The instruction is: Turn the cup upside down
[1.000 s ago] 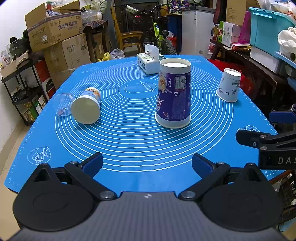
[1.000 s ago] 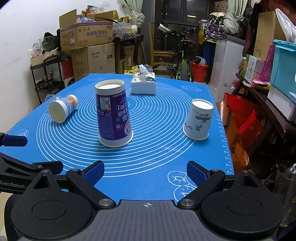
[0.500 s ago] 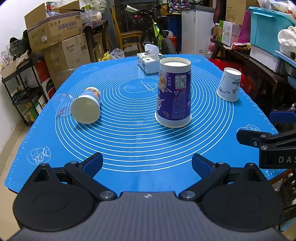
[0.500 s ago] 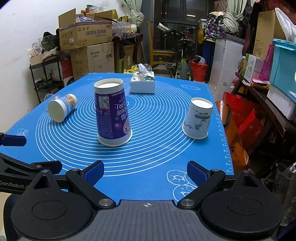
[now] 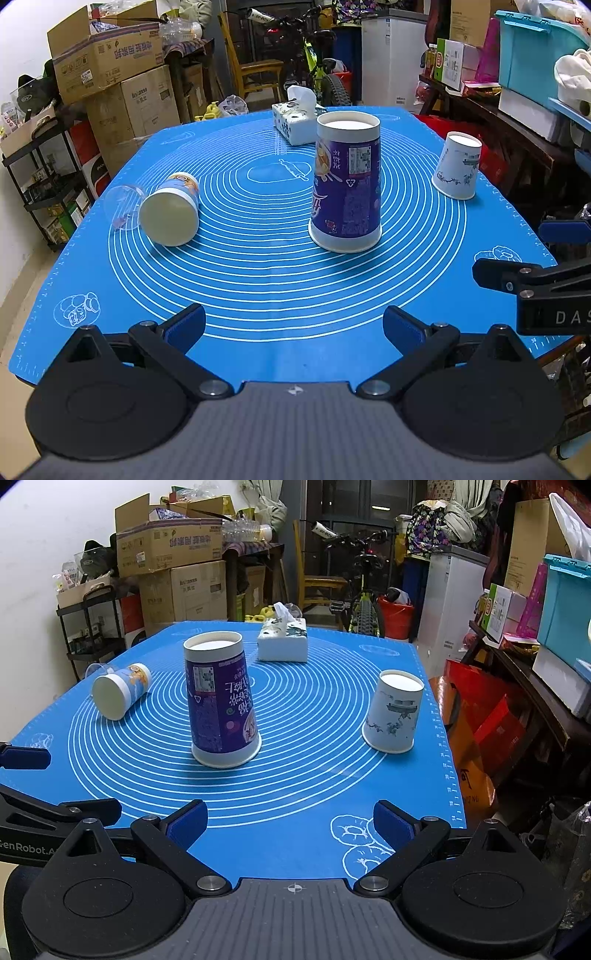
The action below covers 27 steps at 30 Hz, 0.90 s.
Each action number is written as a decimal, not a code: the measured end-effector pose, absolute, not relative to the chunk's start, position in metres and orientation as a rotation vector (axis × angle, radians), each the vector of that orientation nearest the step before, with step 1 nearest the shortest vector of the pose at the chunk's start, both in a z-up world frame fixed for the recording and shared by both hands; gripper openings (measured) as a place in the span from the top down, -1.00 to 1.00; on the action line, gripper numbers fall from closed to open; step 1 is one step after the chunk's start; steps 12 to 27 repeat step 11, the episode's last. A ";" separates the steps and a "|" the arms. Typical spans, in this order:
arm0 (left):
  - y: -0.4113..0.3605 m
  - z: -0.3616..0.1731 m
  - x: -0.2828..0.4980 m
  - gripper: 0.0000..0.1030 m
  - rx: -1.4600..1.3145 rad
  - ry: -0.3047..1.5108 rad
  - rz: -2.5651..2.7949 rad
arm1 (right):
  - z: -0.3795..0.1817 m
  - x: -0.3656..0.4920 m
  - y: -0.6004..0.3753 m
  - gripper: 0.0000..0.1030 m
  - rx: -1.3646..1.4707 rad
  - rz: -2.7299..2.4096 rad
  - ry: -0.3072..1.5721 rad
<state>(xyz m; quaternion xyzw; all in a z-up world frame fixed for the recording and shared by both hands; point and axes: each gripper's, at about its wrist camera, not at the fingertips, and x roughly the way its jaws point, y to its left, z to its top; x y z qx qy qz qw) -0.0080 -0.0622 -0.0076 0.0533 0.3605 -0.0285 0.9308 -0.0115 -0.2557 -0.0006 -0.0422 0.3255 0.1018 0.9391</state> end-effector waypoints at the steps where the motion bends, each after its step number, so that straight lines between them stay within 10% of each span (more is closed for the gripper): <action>1: -0.062 -0.008 -0.008 -0.96 0.109 0.738 -0.058 | -0.001 -0.011 -0.256 -0.87 -0.086 0.208 0.666; 27: -0.065 -0.010 -0.007 -0.96 0.122 0.741 -0.062 | -0.003 -0.011 -0.257 -0.87 -0.085 0.206 0.670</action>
